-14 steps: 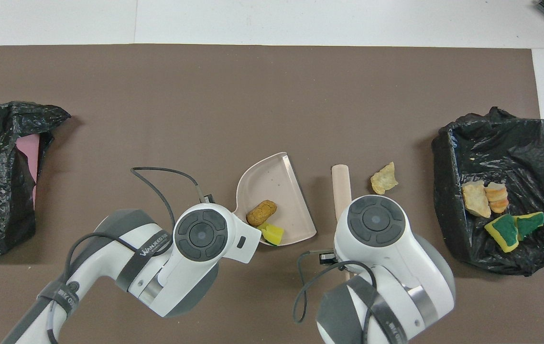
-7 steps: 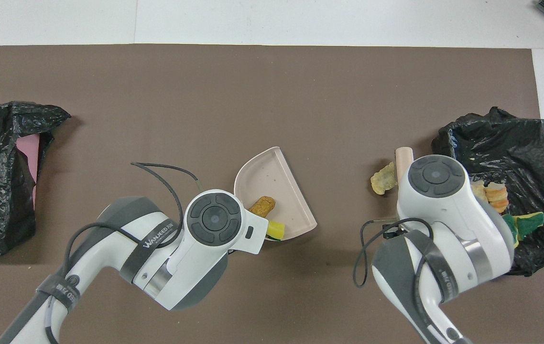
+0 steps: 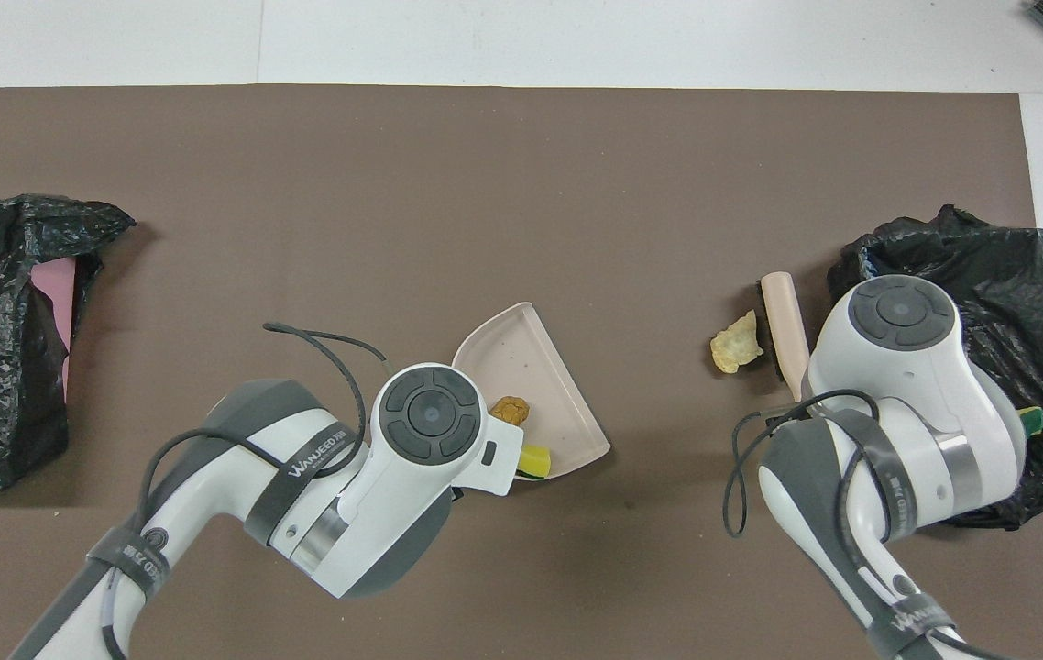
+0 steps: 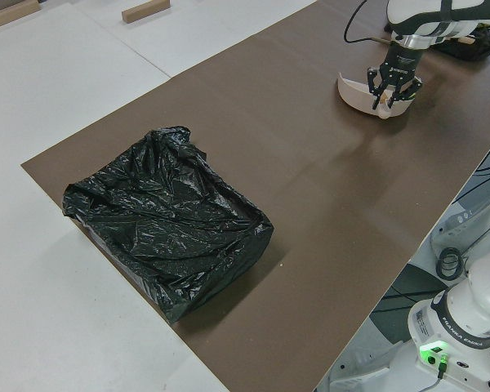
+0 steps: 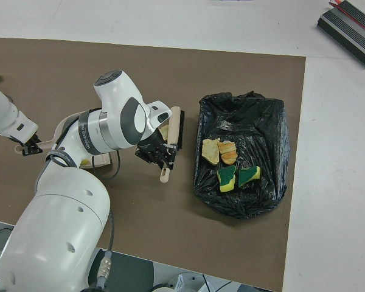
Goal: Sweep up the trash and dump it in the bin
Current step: 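Sweep the bread crust toward the dustpan with the right gripper's brush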
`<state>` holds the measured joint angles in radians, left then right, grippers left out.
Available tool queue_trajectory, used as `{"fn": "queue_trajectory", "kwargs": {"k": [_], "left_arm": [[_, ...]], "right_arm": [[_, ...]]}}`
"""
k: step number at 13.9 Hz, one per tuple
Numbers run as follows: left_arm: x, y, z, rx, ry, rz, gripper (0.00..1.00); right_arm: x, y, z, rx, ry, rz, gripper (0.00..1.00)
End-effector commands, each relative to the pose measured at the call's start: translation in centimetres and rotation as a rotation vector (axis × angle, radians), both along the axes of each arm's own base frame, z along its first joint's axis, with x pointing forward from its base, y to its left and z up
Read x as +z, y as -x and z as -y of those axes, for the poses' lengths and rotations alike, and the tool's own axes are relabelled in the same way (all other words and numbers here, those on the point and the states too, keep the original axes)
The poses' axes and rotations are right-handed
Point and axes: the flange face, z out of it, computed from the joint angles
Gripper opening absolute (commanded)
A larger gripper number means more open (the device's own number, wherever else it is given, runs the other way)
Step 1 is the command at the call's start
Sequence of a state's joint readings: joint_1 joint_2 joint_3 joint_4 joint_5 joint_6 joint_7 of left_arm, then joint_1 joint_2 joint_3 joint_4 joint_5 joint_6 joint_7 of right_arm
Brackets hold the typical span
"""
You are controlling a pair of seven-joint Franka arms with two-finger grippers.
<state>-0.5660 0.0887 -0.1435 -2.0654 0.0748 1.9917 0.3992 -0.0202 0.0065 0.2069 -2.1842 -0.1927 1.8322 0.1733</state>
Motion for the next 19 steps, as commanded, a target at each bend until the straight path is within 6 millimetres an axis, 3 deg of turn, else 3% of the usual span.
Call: {"fn": "queue_trajectory", "kwargs": {"k": [1,4,11,14,17,19], "left_arm": [[0.3,0.1,0.4,0.015,-0.001,-0.021,0.0],[-0.1,1.0,0.5,-0.006,-0.009,-0.014,0.0],[-0.9,1.4,0.3,-0.11,0.032,0.015,0.0],[-1.9,1.4,-0.4,-0.173,0.074,0.052,0.0],[-1.9,0.6,-0.7,-0.196,0.096,0.072,0.0],[-2.1,-1.4,-2.4,-0.189,0.116,0.092,0.0]], "right_arm": [[-1.7,-0.2,-0.8,0.046,-0.012,-0.015,0.0],[-2.6,0.3,-3.3,0.054,-0.059,-0.035,0.0],[-1.1,5.3,-15.8,0.128,-0.211,-0.08,0.0],[0.0,7.7,-20.4,0.082,-0.249,-0.081,0.0],[1.4,7.6,-21.6,0.044,-0.242,-0.084,0.0],[2.8,6.8,-21.2,0.033,-0.244,-0.091,0.0]]}}
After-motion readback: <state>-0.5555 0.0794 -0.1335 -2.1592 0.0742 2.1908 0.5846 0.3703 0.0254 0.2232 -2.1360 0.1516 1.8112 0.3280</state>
